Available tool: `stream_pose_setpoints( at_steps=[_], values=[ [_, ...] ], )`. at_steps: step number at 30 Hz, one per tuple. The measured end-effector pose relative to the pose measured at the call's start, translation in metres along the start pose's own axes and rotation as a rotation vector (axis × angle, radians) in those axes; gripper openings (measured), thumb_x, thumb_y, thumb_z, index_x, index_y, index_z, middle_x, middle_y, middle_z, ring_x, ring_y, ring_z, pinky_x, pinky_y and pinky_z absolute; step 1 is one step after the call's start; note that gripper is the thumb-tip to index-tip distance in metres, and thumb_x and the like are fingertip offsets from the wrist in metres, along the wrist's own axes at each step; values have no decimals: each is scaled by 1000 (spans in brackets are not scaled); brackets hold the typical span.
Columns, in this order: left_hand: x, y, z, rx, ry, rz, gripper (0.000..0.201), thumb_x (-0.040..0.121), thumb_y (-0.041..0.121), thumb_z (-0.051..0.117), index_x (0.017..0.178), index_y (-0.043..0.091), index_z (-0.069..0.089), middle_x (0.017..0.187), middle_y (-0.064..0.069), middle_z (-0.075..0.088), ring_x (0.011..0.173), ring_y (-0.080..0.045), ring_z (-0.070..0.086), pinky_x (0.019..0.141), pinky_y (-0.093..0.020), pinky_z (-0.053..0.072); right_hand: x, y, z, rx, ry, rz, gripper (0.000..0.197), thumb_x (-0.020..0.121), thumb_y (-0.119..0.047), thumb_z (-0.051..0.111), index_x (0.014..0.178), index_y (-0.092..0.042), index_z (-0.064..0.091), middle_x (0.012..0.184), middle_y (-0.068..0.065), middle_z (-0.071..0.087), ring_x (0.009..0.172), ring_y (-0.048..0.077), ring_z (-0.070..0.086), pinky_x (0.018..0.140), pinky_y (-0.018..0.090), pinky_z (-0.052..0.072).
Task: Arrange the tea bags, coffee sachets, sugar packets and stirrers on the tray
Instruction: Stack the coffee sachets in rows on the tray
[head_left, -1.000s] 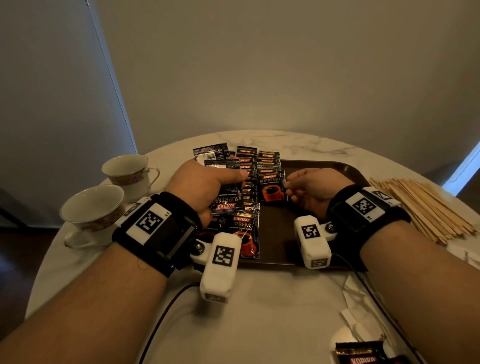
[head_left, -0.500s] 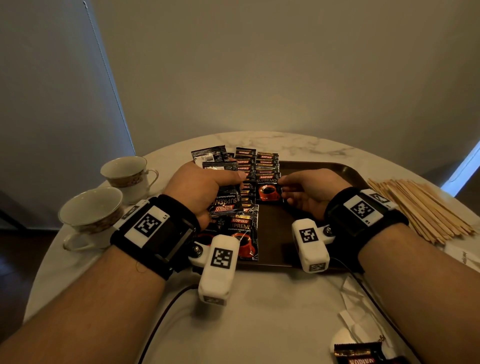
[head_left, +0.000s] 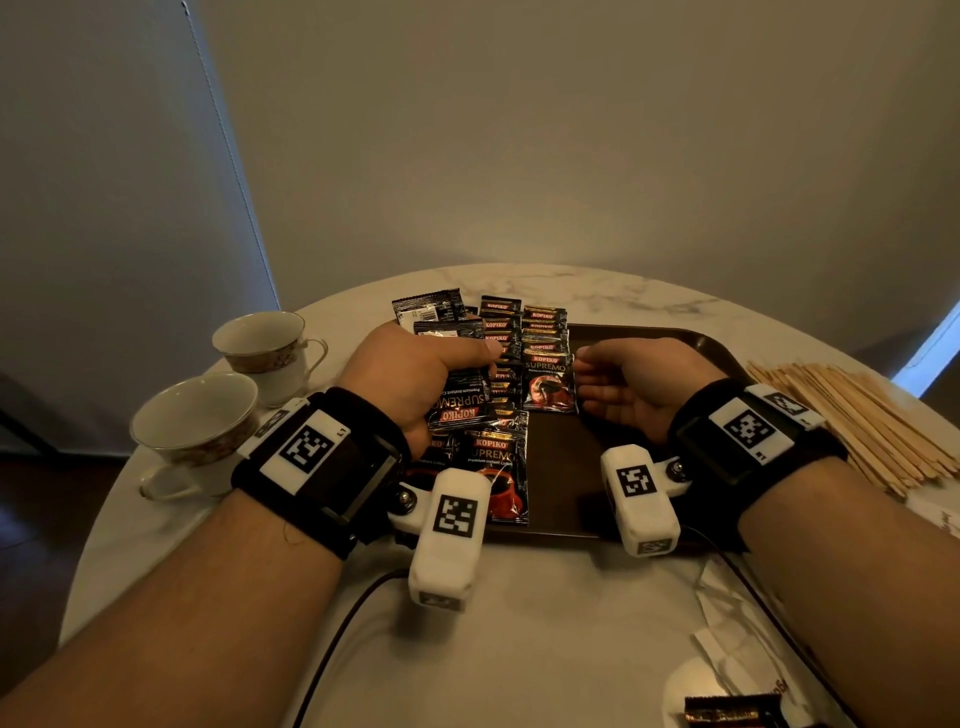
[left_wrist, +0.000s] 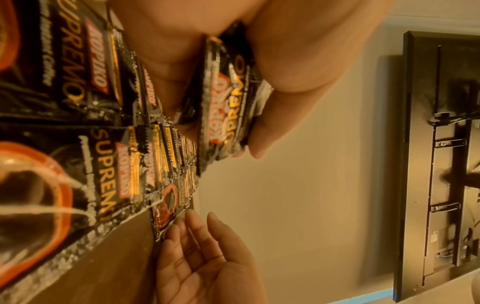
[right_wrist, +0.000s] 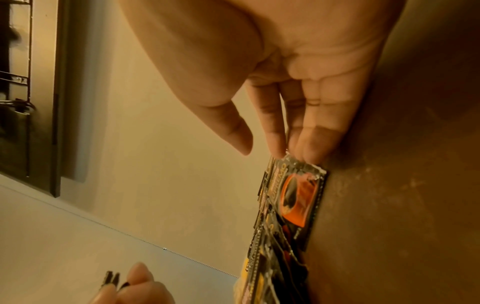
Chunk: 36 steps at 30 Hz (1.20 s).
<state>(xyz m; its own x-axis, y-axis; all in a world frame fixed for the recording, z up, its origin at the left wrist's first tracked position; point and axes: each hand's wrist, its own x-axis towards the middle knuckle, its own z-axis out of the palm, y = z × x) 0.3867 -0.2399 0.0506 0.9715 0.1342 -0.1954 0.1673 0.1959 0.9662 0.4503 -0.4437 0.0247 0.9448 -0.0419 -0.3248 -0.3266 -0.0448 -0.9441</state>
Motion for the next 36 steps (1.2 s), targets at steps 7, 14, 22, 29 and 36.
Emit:
stream_pose_setpoints(
  at_steps=[7,14,22,29,36],
  values=[
    [1,0,0,4,-3,4,25,78,5,83,100,-1,74,88,-21,78,79,-40,77,75,-58,62,-3,-1,-1,40,-14,-2,10,97,-15,64,105,-11,69,95,6,74,92,21,73,90,38,58],
    [0,0,1,-14,-23,-4,26,77,5,83,102,0,74,91,-22,77,81,-41,77,75,-58,62,-4,-3,-1,56,3,-1,15,97,-15,65,111,-11,68,104,8,73,97,23,72,84,36,58],
    [2,-2,3,-66,-24,-34,31,81,12,82,108,2,73,99,-24,77,86,-42,76,84,-66,58,-7,-5,1,123,-38,-60,9,97,-17,65,104,-12,69,98,4,74,87,17,73,75,31,55],
    [0,-3,5,-190,16,-31,27,88,16,78,109,0,71,99,-22,77,87,-41,77,83,-59,61,-33,-14,15,-183,-557,-105,27,80,-34,75,97,-14,69,81,1,70,70,14,66,71,32,52],
    [4,-4,4,-222,45,-14,29,86,22,81,106,3,73,98,-20,78,87,-40,77,83,-57,61,-32,-15,20,3,-488,-315,18,90,4,67,100,-10,64,85,12,72,68,18,69,64,28,60]
  ],
)
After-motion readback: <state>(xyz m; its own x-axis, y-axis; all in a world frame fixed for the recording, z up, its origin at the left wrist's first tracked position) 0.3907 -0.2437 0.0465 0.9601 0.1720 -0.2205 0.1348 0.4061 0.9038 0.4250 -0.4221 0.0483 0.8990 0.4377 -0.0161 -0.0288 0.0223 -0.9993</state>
